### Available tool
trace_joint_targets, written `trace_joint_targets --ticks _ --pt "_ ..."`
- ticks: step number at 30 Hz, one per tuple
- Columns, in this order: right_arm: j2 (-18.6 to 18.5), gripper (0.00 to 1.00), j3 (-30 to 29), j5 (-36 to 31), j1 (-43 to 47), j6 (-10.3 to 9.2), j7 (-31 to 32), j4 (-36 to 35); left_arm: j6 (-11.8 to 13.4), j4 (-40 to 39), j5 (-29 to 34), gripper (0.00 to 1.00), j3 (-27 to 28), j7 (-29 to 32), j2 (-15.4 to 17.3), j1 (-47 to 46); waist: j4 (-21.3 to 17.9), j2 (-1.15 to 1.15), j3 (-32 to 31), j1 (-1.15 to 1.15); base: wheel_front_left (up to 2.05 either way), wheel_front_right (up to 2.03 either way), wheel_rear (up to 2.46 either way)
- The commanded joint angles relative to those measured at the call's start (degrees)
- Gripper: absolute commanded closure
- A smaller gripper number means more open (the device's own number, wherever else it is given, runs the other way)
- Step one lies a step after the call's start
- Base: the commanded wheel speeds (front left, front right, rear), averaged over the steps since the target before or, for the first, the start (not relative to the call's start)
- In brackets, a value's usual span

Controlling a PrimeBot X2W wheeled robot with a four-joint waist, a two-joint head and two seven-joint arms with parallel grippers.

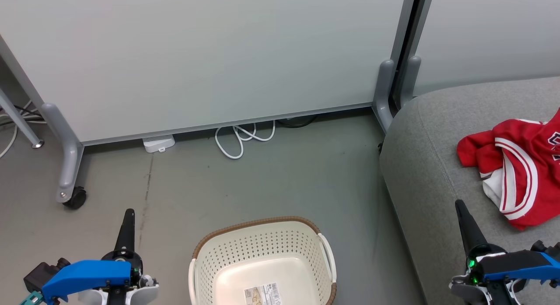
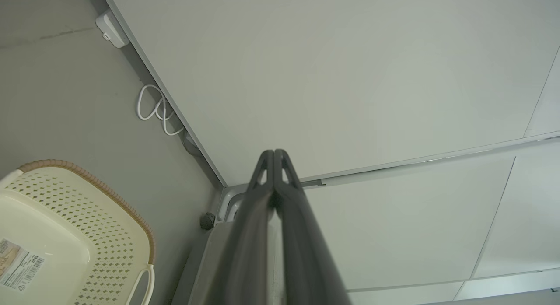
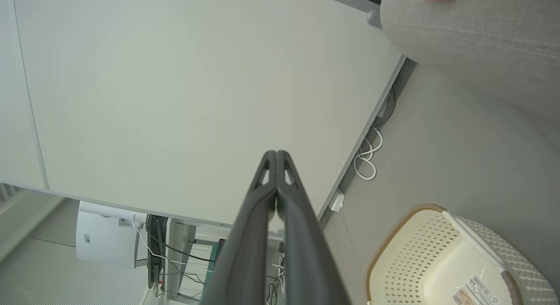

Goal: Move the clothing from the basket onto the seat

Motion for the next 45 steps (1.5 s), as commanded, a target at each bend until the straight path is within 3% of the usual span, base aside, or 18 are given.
trace_joint_targets --ticks 1,36,45 --pt "0.07 1.0 -0.22 1.57 -1.24 0.02 0.35 -0.62 -0.09 -0.65 -1.25 1.0 0.44 0.47 0.01 -1.05 -0.07 0.0 0.01 0.0 0.0 0.0 0.0" --pt "0.22 1.0 -1.34 17.15 -1.84 0.02 2.69 -1.16 -0.12 -3.19 -14.51 1.0 2.71 4.26 -0.37 -2.01 -1.71 0.0 0.29 0.0 0.0 0.0 0.0" --pt "0.23 1.0 -1.33 17.17 -1.85 0.02 2.71 -1.16 -0.12 -3.18 -14.55 1.0 2.73 4.32 -0.36 -1.9 -1.75 0.0 0.3 0.0 0.0 0.0 0.0"
